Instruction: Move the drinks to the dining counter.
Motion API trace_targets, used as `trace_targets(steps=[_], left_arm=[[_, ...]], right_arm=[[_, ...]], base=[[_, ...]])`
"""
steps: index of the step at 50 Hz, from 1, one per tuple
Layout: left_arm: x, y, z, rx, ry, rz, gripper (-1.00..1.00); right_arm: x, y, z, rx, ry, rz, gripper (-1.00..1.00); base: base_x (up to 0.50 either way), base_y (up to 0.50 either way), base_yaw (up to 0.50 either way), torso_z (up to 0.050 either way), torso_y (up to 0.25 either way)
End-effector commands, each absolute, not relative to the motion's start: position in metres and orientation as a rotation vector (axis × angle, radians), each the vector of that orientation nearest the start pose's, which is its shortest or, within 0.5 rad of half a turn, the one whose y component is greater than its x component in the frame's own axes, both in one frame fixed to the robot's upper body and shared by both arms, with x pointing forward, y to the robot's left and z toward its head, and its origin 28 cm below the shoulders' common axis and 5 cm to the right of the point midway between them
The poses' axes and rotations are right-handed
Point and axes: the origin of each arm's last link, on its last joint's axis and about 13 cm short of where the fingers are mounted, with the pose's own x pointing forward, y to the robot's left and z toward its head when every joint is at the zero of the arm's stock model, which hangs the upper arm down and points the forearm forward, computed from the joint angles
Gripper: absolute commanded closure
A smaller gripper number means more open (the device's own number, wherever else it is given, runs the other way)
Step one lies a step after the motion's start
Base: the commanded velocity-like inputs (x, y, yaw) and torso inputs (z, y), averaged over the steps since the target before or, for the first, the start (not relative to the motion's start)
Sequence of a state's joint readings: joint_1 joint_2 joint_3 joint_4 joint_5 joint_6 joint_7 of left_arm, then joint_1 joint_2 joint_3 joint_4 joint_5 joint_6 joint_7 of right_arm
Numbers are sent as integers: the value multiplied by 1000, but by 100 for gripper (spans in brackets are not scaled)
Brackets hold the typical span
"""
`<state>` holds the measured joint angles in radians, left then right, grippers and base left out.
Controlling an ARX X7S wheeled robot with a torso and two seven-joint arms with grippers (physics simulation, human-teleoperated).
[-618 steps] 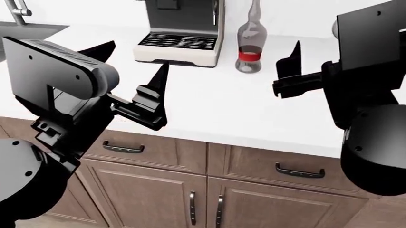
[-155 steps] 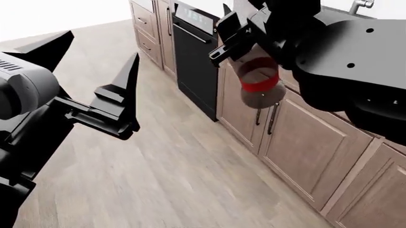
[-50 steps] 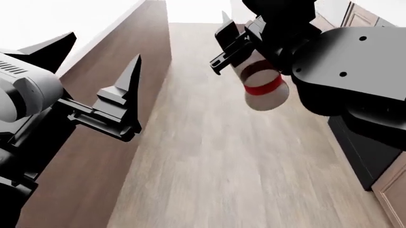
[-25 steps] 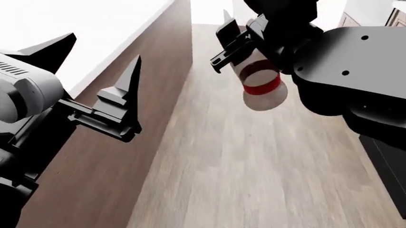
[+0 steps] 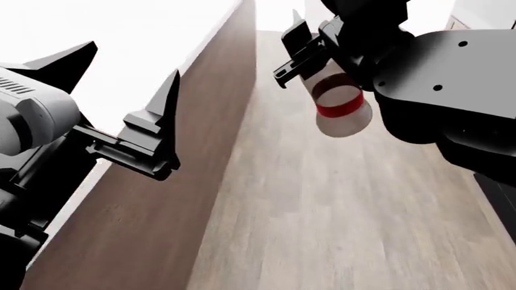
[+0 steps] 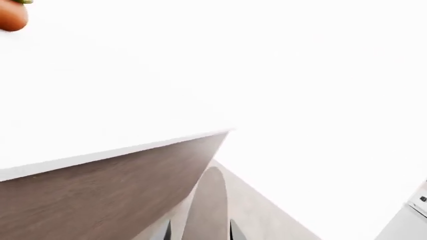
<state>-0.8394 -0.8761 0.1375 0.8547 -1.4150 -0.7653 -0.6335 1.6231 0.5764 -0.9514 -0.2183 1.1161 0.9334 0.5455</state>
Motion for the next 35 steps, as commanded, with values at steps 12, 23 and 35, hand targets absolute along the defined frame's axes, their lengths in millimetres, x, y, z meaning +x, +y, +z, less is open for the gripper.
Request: trace_targets(steps=[12, 23, 35], left_arm=[[183, 241, 284, 106, -343, -368, -100], [183, 241, 284, 104, -343, -368, -100], [182, 240, 286, 106, -347, -370, -100]], right_arm=[[290, -86, 362, -556, -293, 154, 100], [289, -86, 362, -568, -297, 149, 100], [289, -86, 363, -578, -295, 148, 100]], base=[[-494, -75, 0, 1, 3], [-494, -75, 0, 1, 2], [-480, -171, 0, 1, 3]])
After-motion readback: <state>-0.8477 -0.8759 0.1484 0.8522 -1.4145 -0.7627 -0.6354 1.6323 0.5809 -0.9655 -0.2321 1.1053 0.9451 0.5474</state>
